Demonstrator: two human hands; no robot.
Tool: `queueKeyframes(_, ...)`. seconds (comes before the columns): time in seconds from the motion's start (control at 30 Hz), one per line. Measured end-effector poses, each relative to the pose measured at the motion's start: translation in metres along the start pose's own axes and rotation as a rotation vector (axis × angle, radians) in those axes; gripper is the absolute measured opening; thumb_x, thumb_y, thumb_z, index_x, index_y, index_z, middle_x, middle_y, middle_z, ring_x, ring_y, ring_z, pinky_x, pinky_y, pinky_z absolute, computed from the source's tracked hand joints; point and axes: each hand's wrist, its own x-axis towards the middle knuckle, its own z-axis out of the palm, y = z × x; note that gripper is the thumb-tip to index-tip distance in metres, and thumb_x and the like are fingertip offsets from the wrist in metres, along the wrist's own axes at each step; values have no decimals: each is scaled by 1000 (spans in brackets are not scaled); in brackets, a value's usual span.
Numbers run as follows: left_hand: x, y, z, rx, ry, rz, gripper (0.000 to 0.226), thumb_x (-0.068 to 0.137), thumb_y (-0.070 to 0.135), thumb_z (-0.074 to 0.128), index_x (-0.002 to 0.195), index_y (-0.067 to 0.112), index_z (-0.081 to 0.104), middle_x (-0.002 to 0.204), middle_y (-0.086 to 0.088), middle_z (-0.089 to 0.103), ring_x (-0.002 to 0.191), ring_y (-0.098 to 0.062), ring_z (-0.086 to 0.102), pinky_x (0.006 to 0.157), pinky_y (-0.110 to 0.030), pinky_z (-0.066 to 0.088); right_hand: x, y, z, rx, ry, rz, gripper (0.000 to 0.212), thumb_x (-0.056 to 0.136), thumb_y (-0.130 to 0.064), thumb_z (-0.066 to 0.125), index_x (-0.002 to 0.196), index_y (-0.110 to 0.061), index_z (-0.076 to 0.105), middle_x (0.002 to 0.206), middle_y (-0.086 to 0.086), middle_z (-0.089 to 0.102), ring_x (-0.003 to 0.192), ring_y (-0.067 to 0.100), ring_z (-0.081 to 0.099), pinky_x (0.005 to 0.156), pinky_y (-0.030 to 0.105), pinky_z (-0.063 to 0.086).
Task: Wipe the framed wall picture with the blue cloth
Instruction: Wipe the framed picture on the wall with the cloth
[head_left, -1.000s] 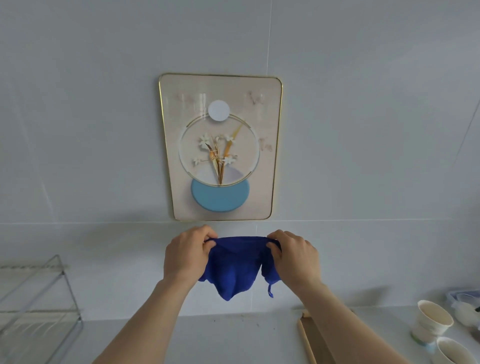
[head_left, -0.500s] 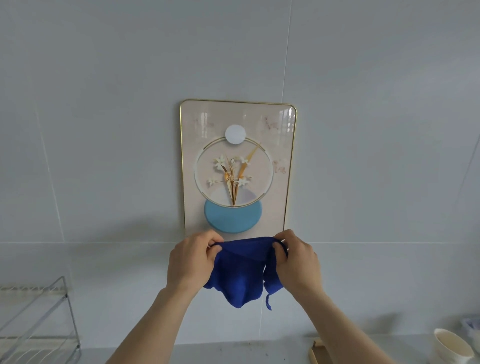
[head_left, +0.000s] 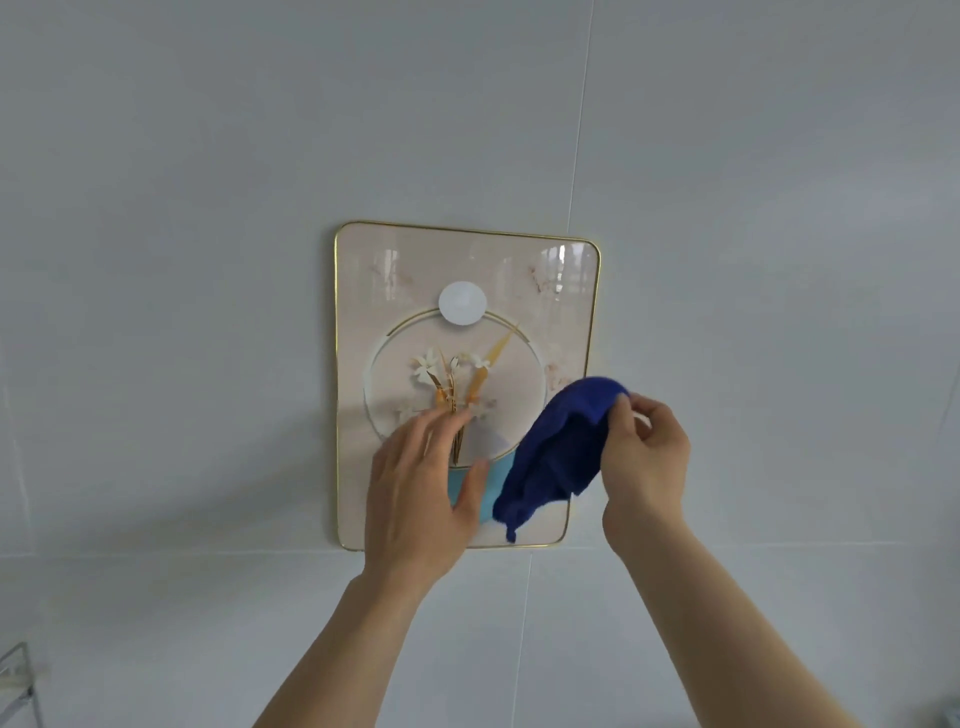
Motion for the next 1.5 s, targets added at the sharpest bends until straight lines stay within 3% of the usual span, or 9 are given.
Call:
queueKeyframes(0.17, 49, -2, 32, 224, 66, 148, 67, 104, 54, 41, 162, 21, 36, 172, -5, 28, 161, -28, 20, 131, -50, 16, 43, -28, 25, 16, 70, -241, 15, 104, -25, 53, 94, -36, 57, 102, -3, 73, 90, 7, 70, 74, 22, 55)
queueKeyframes(0.27, 72, -9, 53, 354, 123, 195, 72, 106, 55, 34, 167, 19, 19, 176, -8, 13, 163, -31, 10, 131, -54, 9, 65, -34, 42, -41, 129, -406, 8, 104, -22, 52, 102, -29, 56, 90, -16, 65, 75, -12, 63, 68, 8, 50)
queueKeyframes(0.43, 91, -28, 82, 469, 175, 217, 71, 108, 53, 23, 168, 16, 8, 177, -8, 6, 164, -31, 3, 131, -56, 9, 97, -32, 72, -109, 269, -521, 7, 103, -25, 54, 106, -26, 61, 76, -20, 60, 69, -14, 58, 65, 7, 46)
queueKeyframes(0.67, 98, -36, 102, 442, 288, 249, 71, 108, 53, 21, 168, 16, 12, 177, -6, 8, 164, -29, 1, 132, -55, 5, 110, 12, 105, -376, 370, -934, 21, 102, -15, 53, 117, -11, 68, 98, -13, 65, 103, 32, 58, 93, 42, 44)
queueKeyframes(0.77, 98, -38, 106, 423, 309, 255, 69, 107, 49, 20, 167, 16, 14, 177, -5, 6, 164, -29, 3, 132, -55, 6, 114, 46, 103, -498, 296, -1077, 38, 106, -17, 43, 139, -9, 60, 131, 9, 66, 121, 32, 54, 105, 38, 40)
queueKeyframes(0.87, 98, -42, 108, 408, 335, 272, 68, 107, 47, 23, 167, 15, 15, 176, -5, 6, 164, -29, 6, 131, -56, 8, 118, 72, 95, -617, 175, -1150, 57, 108, -38, 28, 158, -10, 35, 162, 15, 42, 151, 31, 37, 124, 43, 30)
queueKeyframes(1.03, 100, -42, 108, 402, 339, 275, 68, 108, 49, 20, 167, 15, 15, 176, -5, 4, 164, -29, 6, 132, -56, 7, 129, 83, 93, -678, 142, -1175, 63, 109, -37, 37, 164, -24, 10, 171, 13, 24, 161, 25, 17, 131, 46, 19)
queueKeyframes(1.37, 98, -39, 103, 364, 305, 280, 68, 108, 49, 18, 167, 15, 18, 176, -6, 13, 164, -28, 8, 131, -56, 10, 111, 140, 50, -660, -87, -1220, 51, 109, -12, 38, 159, -18, 28, 172, 13, 15, 161, 34, 13, 132, 48, 15)
queueKeyframes(1.5, 98, -39, 100, 375, 276, 269, 69, 108, 50, 18, 167, 15, 16, 177, -6, 11, 164, -29, 7, 131, -57, 9, 86, 174, 17, -855, -182, -1174, 88, 73, 21, 46, 155, -12, 36, 169, 20, 24, 160, 35, 17, 125, 54, 30)
